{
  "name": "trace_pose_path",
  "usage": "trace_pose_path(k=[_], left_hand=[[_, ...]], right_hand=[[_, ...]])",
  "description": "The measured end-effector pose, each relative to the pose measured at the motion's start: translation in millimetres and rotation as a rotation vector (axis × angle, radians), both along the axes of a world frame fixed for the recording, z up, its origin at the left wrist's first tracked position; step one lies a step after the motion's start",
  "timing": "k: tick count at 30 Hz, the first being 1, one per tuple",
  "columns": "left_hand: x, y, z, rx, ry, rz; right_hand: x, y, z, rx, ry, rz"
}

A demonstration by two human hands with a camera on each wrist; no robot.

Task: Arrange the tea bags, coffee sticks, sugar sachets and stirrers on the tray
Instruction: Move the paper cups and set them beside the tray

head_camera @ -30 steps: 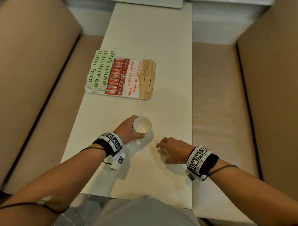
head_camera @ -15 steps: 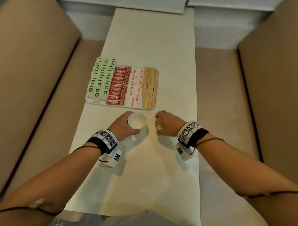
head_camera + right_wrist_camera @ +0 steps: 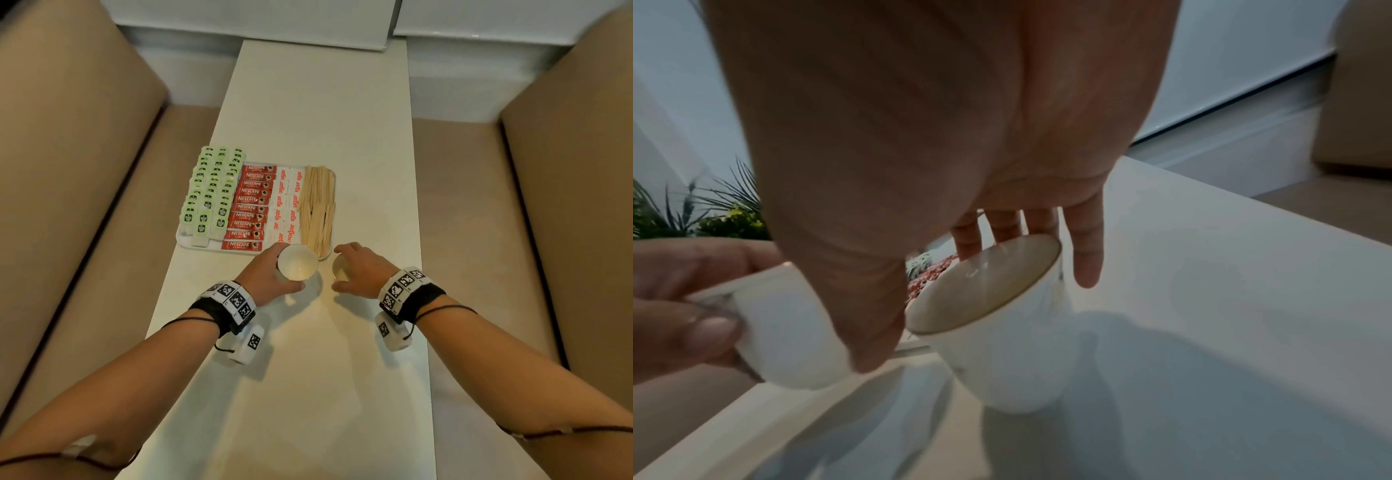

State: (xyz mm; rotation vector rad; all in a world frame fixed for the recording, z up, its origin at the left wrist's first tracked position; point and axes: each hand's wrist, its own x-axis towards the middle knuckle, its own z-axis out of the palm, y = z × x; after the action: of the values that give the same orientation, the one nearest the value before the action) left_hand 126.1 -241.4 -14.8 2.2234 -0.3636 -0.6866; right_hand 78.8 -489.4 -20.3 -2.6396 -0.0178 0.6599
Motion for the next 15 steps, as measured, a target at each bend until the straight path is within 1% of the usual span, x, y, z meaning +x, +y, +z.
trace_pose_path(k=[5,8,15], left_hand=[[4,-10,-11,0.052,0.025,-0.086],[-2,-20,-18,0.066,0.059,-0.099],[-5,-37,-32,0.067,0.076,-0.118]], right_hand=[[-9,-18,3,0.030,0.006,-0.011],[-11,-24,4,0.040,0.009,-0.032],[-3,-43,0,0.096,-0.029,-0.176]])
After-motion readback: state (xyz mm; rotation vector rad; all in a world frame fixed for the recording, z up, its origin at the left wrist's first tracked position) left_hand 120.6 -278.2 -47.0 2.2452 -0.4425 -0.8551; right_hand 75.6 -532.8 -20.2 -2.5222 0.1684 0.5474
